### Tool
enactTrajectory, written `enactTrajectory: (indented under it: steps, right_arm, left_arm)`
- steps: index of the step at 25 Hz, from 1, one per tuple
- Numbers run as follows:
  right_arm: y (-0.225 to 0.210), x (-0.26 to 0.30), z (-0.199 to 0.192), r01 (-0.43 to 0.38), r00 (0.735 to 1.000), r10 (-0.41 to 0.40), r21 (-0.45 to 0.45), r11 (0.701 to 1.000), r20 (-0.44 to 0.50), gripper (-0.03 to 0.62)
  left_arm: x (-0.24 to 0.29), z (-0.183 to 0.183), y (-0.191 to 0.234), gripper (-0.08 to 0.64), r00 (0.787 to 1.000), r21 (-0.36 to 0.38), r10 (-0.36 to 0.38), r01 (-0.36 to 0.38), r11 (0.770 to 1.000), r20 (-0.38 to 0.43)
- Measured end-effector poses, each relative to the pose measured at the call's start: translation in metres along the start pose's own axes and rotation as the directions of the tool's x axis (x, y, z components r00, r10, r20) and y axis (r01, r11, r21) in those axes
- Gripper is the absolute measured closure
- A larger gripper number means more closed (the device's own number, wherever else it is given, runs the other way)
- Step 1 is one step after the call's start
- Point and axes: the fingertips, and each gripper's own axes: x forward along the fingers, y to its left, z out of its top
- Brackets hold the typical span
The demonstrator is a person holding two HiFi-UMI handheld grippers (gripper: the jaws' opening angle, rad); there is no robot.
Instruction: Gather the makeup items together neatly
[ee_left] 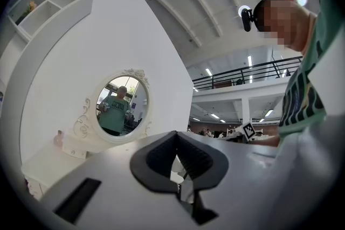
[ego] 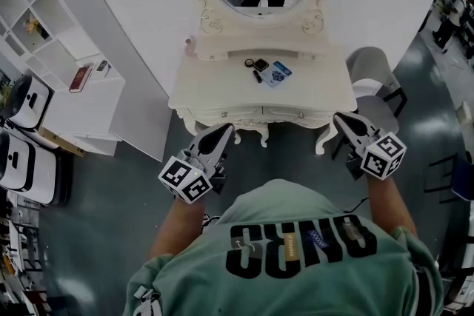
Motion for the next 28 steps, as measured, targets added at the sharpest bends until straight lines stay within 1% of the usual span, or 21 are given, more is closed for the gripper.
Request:
enactTrajectory:
  steps: [5,9,12,14,16,19,23,26,28]
  right_arm:
    - [-0.024,-0.023,-0.006,-0.01,1.0,0.01,0.0,1.0,-0.019,0.598]
    - [-0.044,-0.024,-0.014,-0.01,1.0,0.011,0.022,1.0,-0.023,0.598]
    - [-0.053,-0.012,-0.019,-0.021,0.999,0.022,0.023,1.0,-0.028,0.598]
    - [-0.058,0.003,-0.017,-0.019,0.999,0.019,0.016,1.0,-0.036,0.598]
    - [-0.065,0.023,-0.014,-0.011,0.999,0.011,0.01,1.0,-0.042,0.598]
    - [-0.081,0.062,-0.012,0.012,0.999,-0.012,-0.003,1.0,-0.053,0.598]
    - [-0.111,0.134,-0.001,0.075,0.996,-0.075,-0.016,0.997,-0.038,0.598]
    - [-0.133,0.195,0.018,0.125,0.992,-0.125,0.006,0.992,-0.005,0.598]
    - [-0.145,0.234,0.032,0.141,0.99,-0.141,0.021,0.99,0.005,0.598]
  left_arm:
    - [0.027,-0.012,-0.017,0.552,1.0,-0.012,0.005,-0.005,1.0,0.005]
    - [0.045,-0.022,-0.021,0.552,1.0,-0.012,0.002,-0.002,1.0,-0.017]
    - [0.051,-0.027,-0.009,0.552,1.0,0.004,-0.002,0.002,1.0,-0.029]
    - [0.055,-0.027,0.008,0.552,1.0,-0.004,0.0,-0.001,1.0,-0.023]
    - [0.062,-0.027,0.029,0.552,1.0,-0.025,-0.001,0.001,1.0,-0.022]
    - [0.08,-0.029,0.073,0.552,0.999,-0.037,-0.037,0.036,0.999,-0.026]
    - [0.117,-0.021,0.156,0.552,0.994,-0.036,-0.099,0.097,0.995,-0.043]
    - [0.153,-0.007,0.221,0.552,0.985,-0.045,-0.161,0.158,0.986,-0.06]
    - [0.175,0.005,0.256,0.552,0.977,-0.054,-0.198,0.194,0.98,-0.081]
